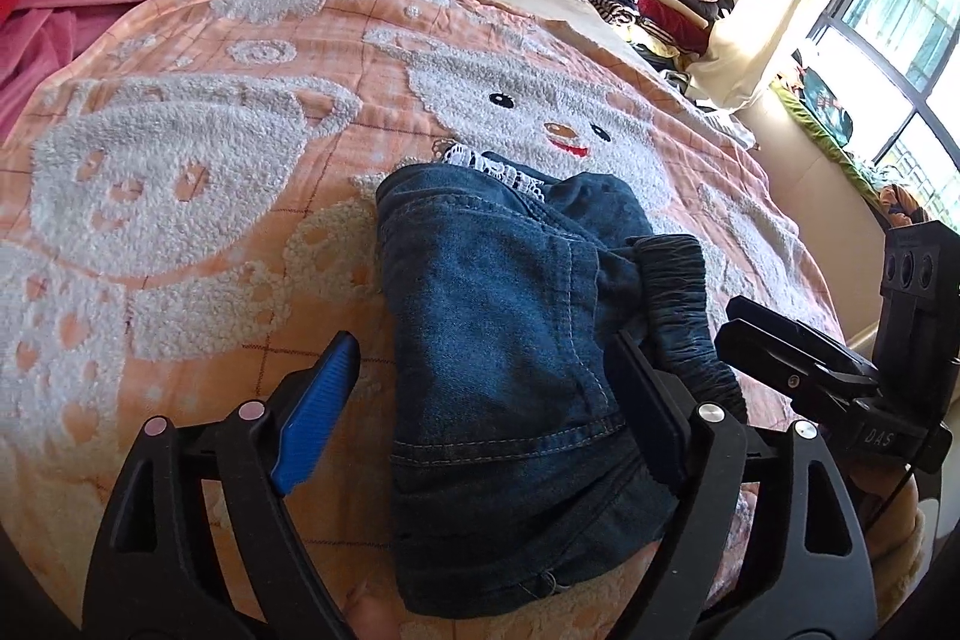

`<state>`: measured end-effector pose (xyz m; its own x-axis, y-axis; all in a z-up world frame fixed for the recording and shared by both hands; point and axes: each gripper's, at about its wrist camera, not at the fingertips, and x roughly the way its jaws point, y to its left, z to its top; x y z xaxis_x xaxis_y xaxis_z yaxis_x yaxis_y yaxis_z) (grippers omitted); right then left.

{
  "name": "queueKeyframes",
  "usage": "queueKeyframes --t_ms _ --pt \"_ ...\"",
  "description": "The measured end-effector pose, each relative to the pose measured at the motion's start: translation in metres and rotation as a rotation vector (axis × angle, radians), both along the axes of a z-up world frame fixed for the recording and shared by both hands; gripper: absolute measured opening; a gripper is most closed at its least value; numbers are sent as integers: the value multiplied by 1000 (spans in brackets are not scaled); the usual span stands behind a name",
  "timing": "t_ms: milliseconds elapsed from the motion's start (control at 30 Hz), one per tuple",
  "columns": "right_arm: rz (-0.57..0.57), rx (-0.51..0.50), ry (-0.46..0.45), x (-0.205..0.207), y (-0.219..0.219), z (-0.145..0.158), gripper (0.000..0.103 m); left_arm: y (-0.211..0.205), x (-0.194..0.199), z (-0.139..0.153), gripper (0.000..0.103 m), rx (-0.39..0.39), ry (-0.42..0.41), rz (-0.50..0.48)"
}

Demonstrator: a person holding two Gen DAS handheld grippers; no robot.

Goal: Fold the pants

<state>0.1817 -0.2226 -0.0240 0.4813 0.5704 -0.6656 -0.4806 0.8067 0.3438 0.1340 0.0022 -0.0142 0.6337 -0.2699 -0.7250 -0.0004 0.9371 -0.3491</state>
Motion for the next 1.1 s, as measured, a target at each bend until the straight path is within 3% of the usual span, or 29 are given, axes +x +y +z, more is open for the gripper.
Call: queueKeyframes --t_ms 467,1100 --pt "-30 16 -78 -38 -21 32 98 -6 -35 34 93 39 -80 -15" --pt "-30 7 -133 -89 -21 46 98 -6 -81 36 93 74 -78 0"
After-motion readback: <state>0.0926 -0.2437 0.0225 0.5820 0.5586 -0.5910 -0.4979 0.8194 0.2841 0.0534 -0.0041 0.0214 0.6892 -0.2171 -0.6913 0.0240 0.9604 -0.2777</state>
